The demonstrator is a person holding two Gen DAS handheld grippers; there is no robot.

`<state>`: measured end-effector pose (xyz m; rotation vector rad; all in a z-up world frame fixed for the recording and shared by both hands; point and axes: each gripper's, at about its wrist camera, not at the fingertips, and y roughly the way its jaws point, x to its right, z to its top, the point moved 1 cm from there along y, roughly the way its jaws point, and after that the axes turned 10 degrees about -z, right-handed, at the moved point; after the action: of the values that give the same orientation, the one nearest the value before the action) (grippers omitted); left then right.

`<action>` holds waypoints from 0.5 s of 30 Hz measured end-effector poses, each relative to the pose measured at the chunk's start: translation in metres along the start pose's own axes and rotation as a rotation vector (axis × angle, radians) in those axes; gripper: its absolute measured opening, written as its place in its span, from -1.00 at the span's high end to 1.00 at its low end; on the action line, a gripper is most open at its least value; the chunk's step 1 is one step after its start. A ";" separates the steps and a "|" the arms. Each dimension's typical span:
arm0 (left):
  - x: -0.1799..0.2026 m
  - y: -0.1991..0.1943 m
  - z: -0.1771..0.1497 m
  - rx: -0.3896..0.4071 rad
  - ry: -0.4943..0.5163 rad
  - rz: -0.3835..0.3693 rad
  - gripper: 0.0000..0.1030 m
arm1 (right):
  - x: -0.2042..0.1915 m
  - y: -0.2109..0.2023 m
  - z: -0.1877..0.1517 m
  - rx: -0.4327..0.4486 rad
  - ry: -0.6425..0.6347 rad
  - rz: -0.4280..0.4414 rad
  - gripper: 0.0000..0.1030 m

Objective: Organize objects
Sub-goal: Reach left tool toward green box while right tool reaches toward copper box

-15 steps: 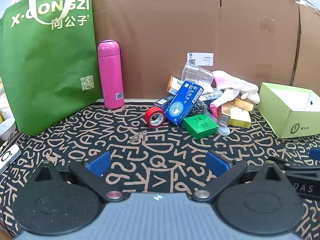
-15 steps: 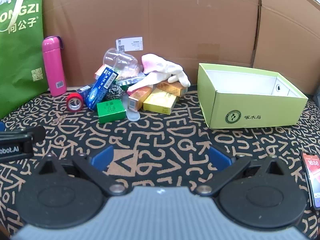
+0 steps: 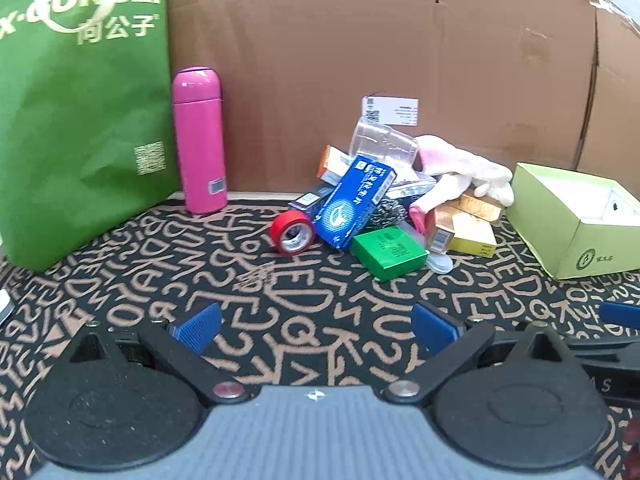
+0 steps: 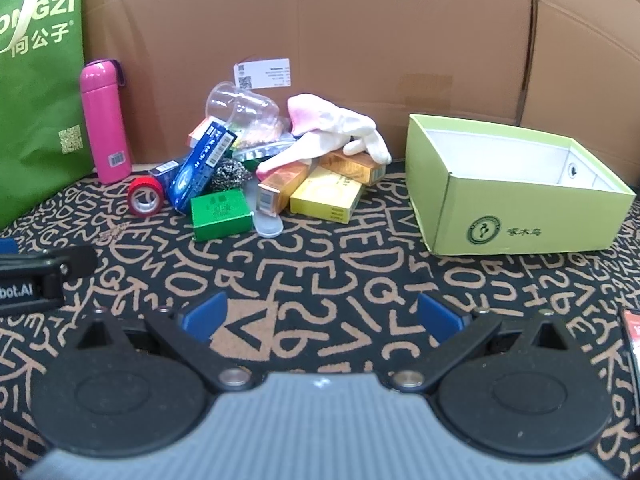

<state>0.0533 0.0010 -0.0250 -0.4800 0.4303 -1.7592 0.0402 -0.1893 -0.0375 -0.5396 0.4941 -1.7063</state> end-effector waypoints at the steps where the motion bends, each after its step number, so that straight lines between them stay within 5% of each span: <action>1: -0.001 0.005 0.003 -0.001 0.004 -0.012 -1.00 | 0.000 0.003 0.000 0.006 -0.001 0.010 -1.00; 8: -0.003 0.072 0.021 -0.083 -0.010 -0.138 -1.00 | -0.004 0.040 0.011 0.020 -0.030 0.060 -0.98; 15: -0.004 0.142 0.044 -0.158 -0.168 -0.202 -0.80 | -0.016 0.082 0.030 0.015 -0.067 0.099 -0.53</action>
<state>0.1936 -0.0296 -0.0622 -0.8012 0.4139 -1.8685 0.1254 -0.1905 -0.0631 -0.5509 0.4523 -1.5918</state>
